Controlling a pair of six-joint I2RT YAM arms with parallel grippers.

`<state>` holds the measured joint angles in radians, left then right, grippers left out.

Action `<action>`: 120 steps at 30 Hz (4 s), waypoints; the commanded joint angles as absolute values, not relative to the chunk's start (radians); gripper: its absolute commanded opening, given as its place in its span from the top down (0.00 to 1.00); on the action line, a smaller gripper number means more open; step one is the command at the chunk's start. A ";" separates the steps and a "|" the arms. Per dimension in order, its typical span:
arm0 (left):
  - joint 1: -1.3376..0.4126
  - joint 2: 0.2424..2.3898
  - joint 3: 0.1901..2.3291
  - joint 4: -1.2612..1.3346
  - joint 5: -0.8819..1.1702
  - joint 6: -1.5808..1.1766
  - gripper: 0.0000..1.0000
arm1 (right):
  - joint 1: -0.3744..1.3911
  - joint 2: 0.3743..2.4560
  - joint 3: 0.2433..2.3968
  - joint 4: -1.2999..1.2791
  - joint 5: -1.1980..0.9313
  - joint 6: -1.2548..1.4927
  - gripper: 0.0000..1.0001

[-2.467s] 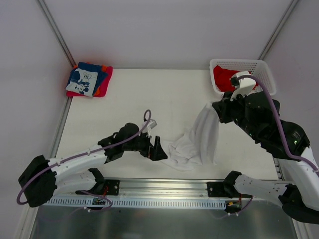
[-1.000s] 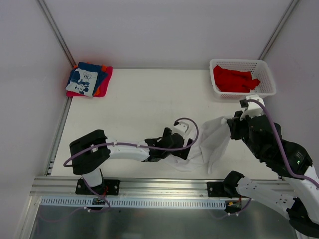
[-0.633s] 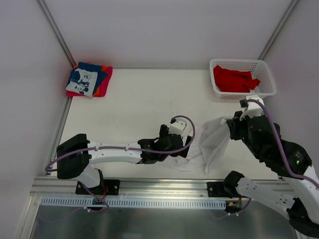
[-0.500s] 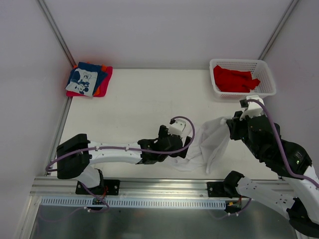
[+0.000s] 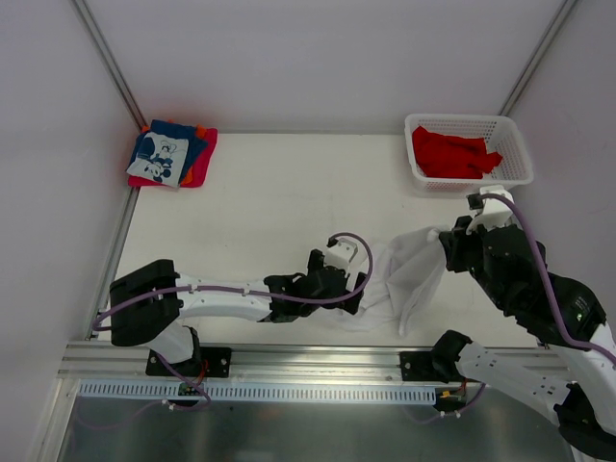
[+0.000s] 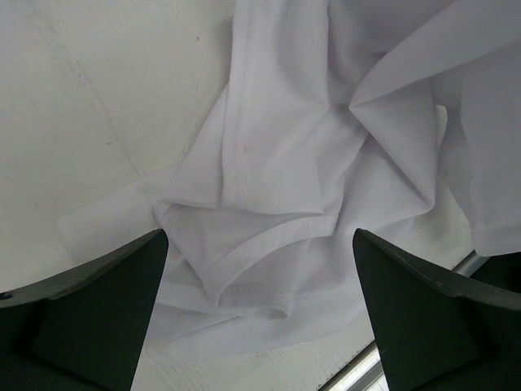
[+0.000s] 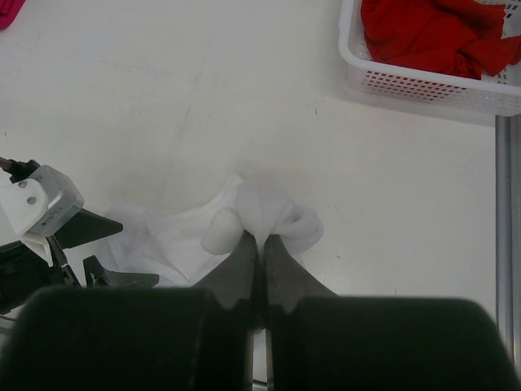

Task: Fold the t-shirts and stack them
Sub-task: Move the tshirt to the center of the board, then flatten the tshirt out

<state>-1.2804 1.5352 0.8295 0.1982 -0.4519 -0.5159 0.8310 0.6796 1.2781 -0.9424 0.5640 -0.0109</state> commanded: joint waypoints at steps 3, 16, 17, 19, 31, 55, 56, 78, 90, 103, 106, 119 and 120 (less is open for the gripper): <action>-1.226 1.531 0.772 0.379 -0.299 -0.538 0.01 | 0.831 0.661 1.275 -0.943 0.572 -0.002 0.99; -1.155 1.588 0.727 0.500 -0.172 -0.526 0.01 | 0.833 0.661 1.261 -0.945 0.578 -0.003 1.00; -1.154 1.601 0.730 0.518 -0.155 -0.532 0.01 | 0.833 0.661 1.259 -0.943 0.583 -0.003 0.99; -1.155 1.617 0.739 0.522 -0.144 -0.535 0.01 | 0.833 0.666 1.258 -0.943 0.583 -0.002 1.00; -1.154 1.678 0.759 0.557 -0.120 -0.540 0.01 | 0.833 0.672 1.244 -0.933 0.588 -0.002 1.00; -1.158 1.664 0.814 0.503 -0.150 -0.514 0.01 | 0.833 0.678 1.201 -0.913 0.577 -0.002 0.99; -1.160 1.666 0.818 0.505 -0.150 -0.514 0.01 | 0.833 0.680 1.200 -0.911 0.577 -0.003 0.99; -1.173 1.695 0.831 0.511 -0.127 -0.561 0.05 | 0.831 0.664 1.170 -0.907 0.592 0.023 0.99; -1.181 1.683 0.841 0.488 -0.126 -0.606 0.19 | 0.833 0.664 1.164 -0.907 0.597 0.023 1.00; -1.184 1.709 0.847 0.449 -0.161 -0.615 0.43 | 0.833 0.652 1.164 -0.908 0.594 0.026 1.00; -1.183 1.724 0.851 0.437 -0.172 -0.621 0.50 | 0.833 0.647 1.166 -0.911 0.592 0.026 0.99; -1.178 1.856 0.937 0.463 -0.252 -0.606 0.65 | 0.833 0.621 1.124 -0.914 0.583 0.048 0.99; -1.177 1.862 0.943 0.466 -0.252 -0.604 0.66 | 0.833 0.620 1.123 -0.913 0.581 0.046 1.00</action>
<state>-1.1725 1.8442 0.8993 0.4271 -0.2054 -0.6121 0.8310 0.6323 1.1271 -0.9253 0.5716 0.0299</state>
